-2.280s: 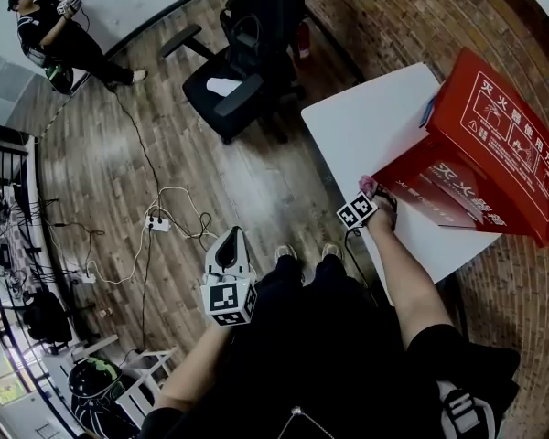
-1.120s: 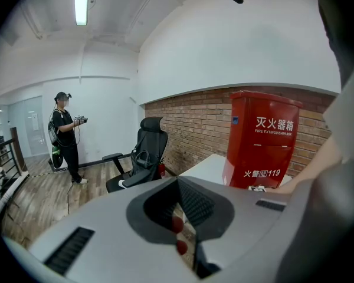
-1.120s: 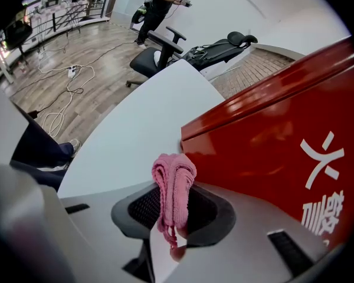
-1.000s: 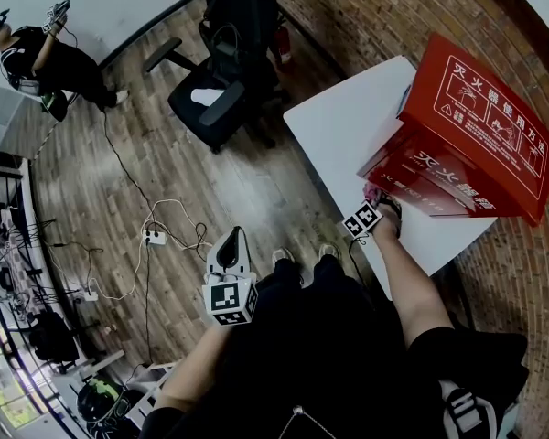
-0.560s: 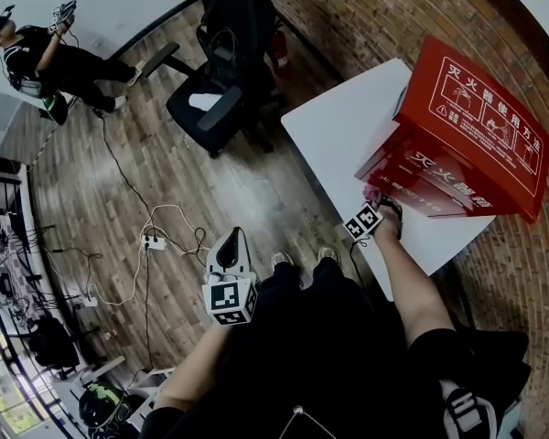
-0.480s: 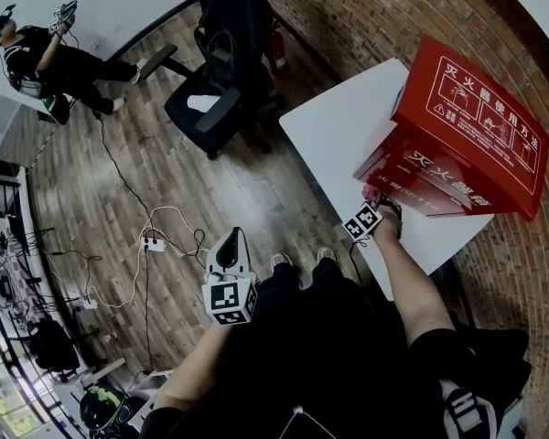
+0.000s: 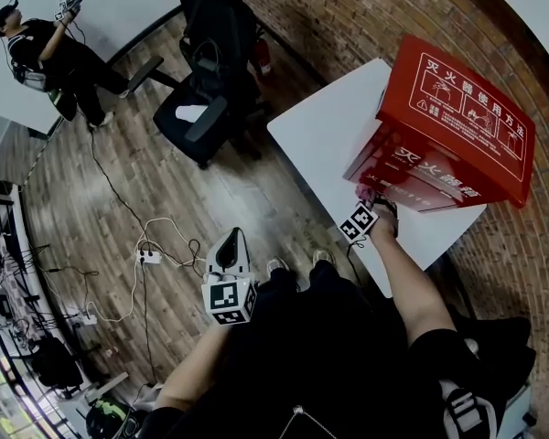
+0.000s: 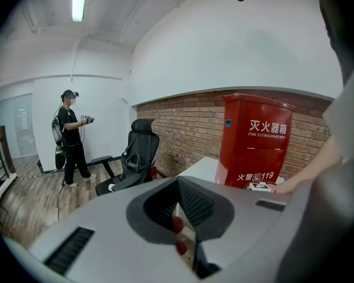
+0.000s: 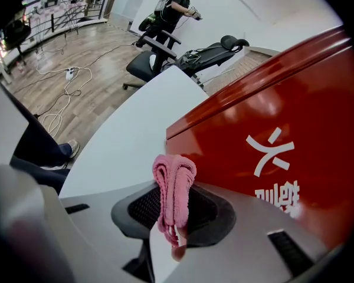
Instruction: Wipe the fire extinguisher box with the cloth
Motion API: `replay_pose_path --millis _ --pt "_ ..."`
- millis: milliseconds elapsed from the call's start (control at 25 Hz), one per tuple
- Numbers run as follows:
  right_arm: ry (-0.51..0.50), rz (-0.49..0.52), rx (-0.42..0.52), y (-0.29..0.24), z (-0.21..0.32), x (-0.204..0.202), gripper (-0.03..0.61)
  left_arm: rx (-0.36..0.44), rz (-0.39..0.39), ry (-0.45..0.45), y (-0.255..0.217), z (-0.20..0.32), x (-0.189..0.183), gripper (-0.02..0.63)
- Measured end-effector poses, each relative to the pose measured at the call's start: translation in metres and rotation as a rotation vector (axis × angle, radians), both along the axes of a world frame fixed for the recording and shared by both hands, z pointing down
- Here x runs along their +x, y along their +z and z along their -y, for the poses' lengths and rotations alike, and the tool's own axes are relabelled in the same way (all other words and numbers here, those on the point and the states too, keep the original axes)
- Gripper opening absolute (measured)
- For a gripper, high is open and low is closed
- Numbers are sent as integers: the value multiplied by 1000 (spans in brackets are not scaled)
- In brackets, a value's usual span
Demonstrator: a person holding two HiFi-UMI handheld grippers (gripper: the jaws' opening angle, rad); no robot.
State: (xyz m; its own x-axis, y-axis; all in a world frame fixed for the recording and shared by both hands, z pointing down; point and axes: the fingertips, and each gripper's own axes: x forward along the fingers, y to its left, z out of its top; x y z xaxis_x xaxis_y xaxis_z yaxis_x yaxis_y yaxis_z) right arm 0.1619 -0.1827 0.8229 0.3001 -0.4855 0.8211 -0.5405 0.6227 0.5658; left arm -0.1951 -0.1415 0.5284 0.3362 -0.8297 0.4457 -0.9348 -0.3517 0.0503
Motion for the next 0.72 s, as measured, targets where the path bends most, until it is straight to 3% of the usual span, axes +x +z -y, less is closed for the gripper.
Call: replay_pose_path --millis 720 --pt "-18 -16 36 -35 1 0 103 19 -26 43 -7 13 9 28"
